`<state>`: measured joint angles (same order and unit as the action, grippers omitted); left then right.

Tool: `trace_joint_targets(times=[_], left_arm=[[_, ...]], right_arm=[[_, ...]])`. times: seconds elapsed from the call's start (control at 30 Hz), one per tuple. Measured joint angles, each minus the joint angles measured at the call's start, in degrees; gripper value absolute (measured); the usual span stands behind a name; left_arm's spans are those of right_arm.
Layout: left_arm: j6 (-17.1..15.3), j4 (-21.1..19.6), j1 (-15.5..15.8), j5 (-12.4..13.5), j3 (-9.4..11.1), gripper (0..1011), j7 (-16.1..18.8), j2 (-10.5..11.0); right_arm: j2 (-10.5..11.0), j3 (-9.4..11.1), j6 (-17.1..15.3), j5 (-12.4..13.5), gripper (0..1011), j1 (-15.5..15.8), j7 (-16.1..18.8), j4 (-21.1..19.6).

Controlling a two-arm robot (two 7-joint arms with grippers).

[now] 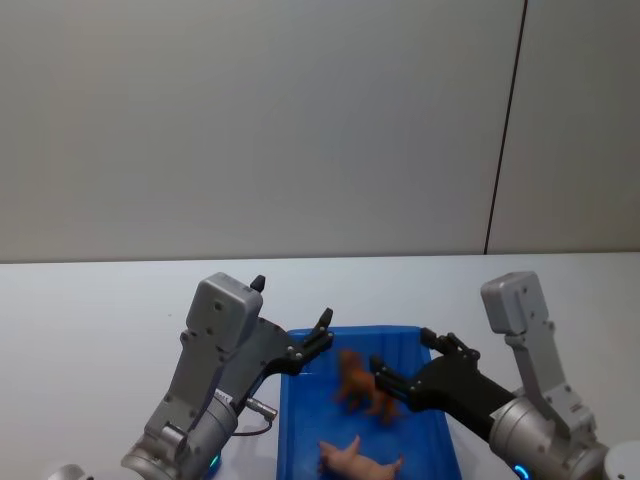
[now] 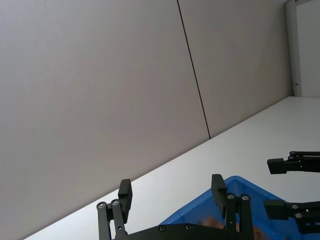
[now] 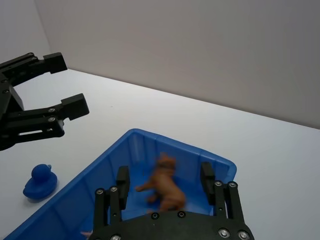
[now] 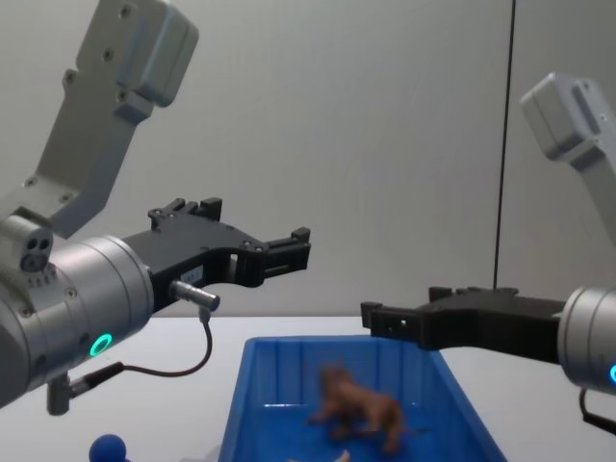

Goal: Pick up the two dolls from the table and place them into the box.

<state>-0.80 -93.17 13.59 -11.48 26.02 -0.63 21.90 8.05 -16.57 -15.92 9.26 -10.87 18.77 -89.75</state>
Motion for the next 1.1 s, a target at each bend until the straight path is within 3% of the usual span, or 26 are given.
trace_joint_targets(times=[0.13, 0.27, 0.77, 1.1], left_arm=[[0.0, 0.0, 0.0, 0.0, 0.0, 1001, 0.0, 0.0], [0.0, 0.0, 0.0, 0.0, 0.0, 1001, 0.0, 0.0], [0.0, 0.0, 0.0, 0.0, 0.0, 1001, 0.0, 0.0], [-0.01, -0.01, -0.03, 0.0, -0.02, 1001, 0.0, 0.0]], right_arm=[[0.23, 0.15, 0.42, 0.0, 949, 0.48, -1.67, -0.54], [0.6, 0.35, 0.71, 0.18, 1001, 1.21, -3.01, -1.49], [3.73, 2.34, 2.72, 2.54, 1001, 7.21, -12.26, -7.89], [5.08, 3.23, 3.68, 3.74, 1001, 9.71, -15.51, -10.23]])
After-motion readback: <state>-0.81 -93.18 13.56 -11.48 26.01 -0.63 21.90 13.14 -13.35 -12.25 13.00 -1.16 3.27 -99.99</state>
